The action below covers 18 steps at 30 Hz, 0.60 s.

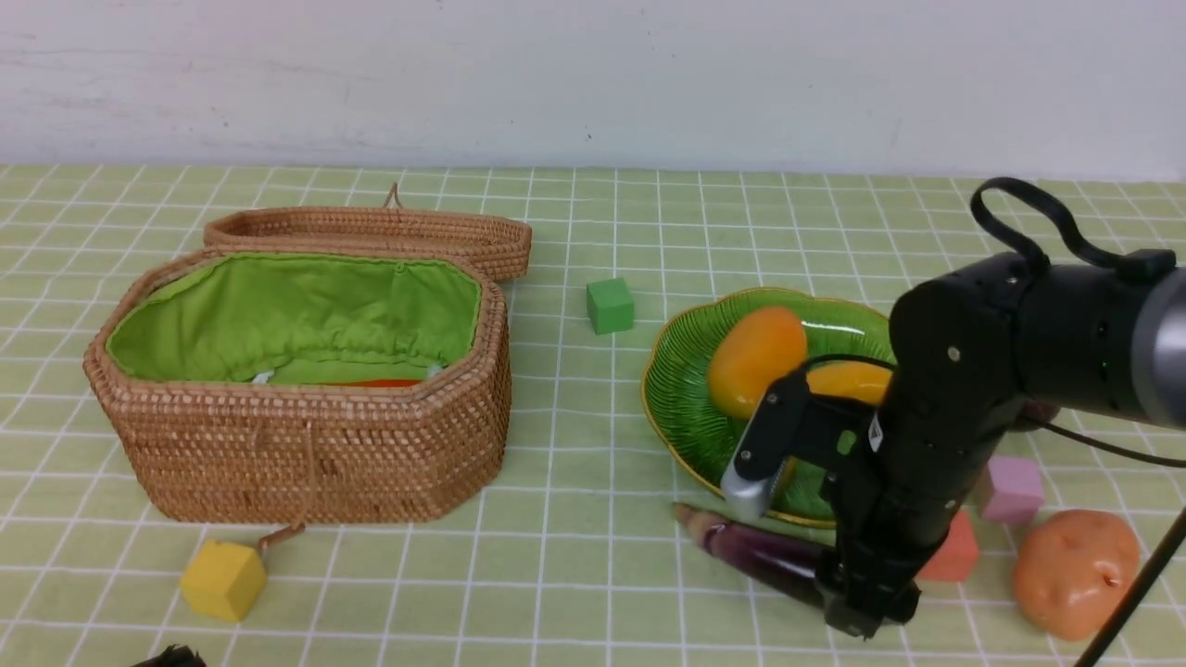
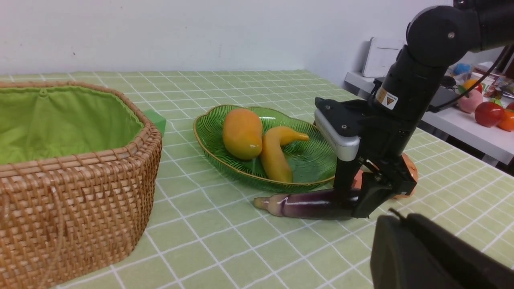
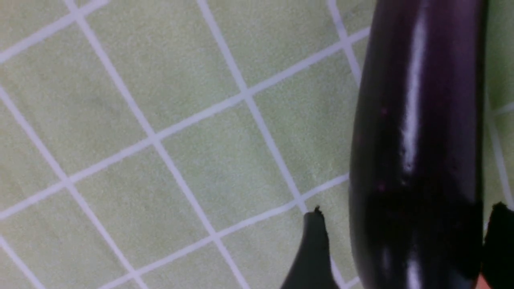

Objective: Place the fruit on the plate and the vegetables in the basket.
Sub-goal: Grab an eggplant with your right arm and place it in the basket on the left.

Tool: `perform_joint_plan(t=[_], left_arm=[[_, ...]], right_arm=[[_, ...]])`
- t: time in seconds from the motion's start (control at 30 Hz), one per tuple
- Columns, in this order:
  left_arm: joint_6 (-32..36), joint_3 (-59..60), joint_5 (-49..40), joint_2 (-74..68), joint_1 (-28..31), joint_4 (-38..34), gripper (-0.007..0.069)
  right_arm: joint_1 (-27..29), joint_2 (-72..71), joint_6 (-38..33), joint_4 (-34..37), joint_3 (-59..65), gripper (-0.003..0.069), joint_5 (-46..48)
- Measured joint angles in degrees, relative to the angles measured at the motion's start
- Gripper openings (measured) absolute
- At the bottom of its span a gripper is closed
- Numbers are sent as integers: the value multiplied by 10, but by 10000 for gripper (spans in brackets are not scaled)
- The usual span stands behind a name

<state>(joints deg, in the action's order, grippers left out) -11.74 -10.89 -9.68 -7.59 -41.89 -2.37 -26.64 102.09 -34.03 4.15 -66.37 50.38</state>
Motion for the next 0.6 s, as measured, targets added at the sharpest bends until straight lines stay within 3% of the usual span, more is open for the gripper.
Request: perform_joint_plan(t=[0.43, 0.53, 0.6], left_arm=[[0, 0, 8, 0, 0, 0, -1], [0, 0, 8, 0, 0, 0, 1], [0, 0, 8, 0, 0, 0, 2]], right_arm=[[-1, 44, 1, 18, 0, 524, -16], [-1, 48, 1, 17, 0, 493, -15], [-1, 48, 1, 17, 0, 427, -15]])
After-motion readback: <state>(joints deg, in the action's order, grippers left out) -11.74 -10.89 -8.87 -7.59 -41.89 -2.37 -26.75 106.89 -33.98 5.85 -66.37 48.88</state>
